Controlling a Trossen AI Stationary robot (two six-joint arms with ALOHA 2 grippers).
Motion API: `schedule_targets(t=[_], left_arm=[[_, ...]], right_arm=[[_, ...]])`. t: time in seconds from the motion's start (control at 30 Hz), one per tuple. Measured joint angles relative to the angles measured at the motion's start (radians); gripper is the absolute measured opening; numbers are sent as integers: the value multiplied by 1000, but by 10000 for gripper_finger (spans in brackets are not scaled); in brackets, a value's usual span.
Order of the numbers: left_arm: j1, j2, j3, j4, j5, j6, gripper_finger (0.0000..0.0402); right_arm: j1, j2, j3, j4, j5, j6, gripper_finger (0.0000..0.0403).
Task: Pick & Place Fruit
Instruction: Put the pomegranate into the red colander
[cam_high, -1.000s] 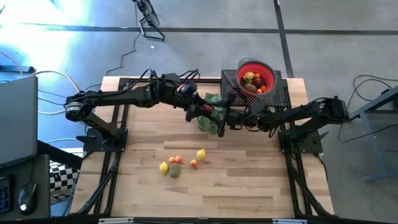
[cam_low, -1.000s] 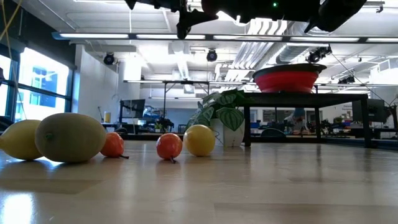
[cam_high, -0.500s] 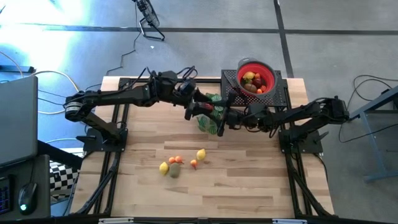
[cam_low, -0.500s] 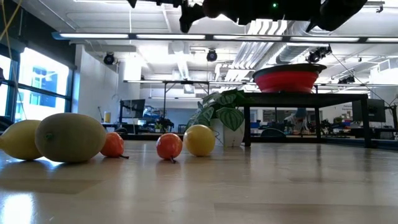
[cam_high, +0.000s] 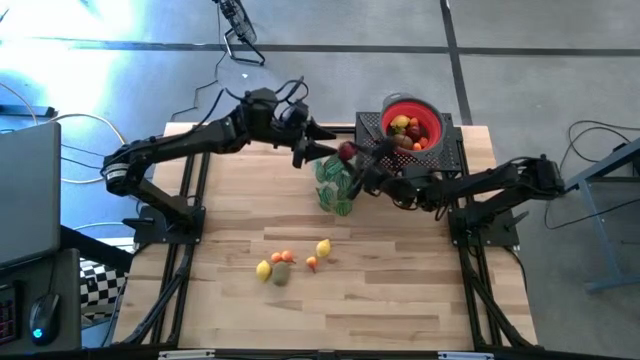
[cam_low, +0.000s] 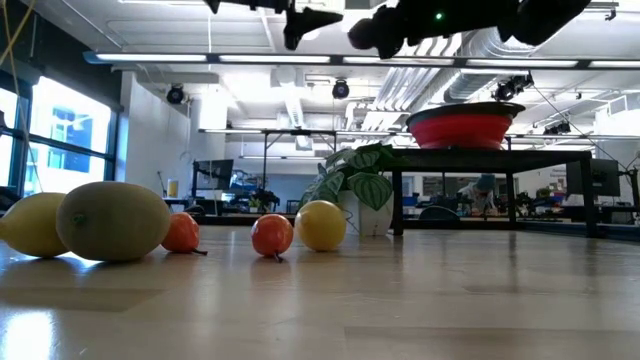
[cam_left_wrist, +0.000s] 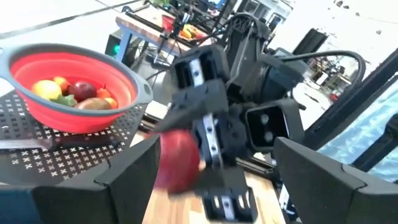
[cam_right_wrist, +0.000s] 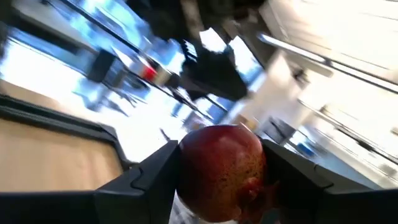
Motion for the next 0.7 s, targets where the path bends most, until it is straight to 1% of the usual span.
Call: schedule_targets(t=[0.07, 0.13, 0.27, 0.47, 0.7], left_arm=[[13, 0, 0, -1, 20, -1, 307], [22, 0, 0, -3, 36, -1, 307], [22, 0, 0, -3, 47, 3, 307], [19, 0, 0, -3, 76, 23, 307], [19, 0, 0, -4, 76, 26, 307]], right_arm=[[0, -30, 0, -30, 53, -16, 201], [-1, -68, 0, -78, 64, -7, 201], [-25, -161, 0, -213, 52, 67, 201], [-91, -301, 0, -414, 25, 214, 201], [-157, -400, 0, -543, 27, 341, 201]])
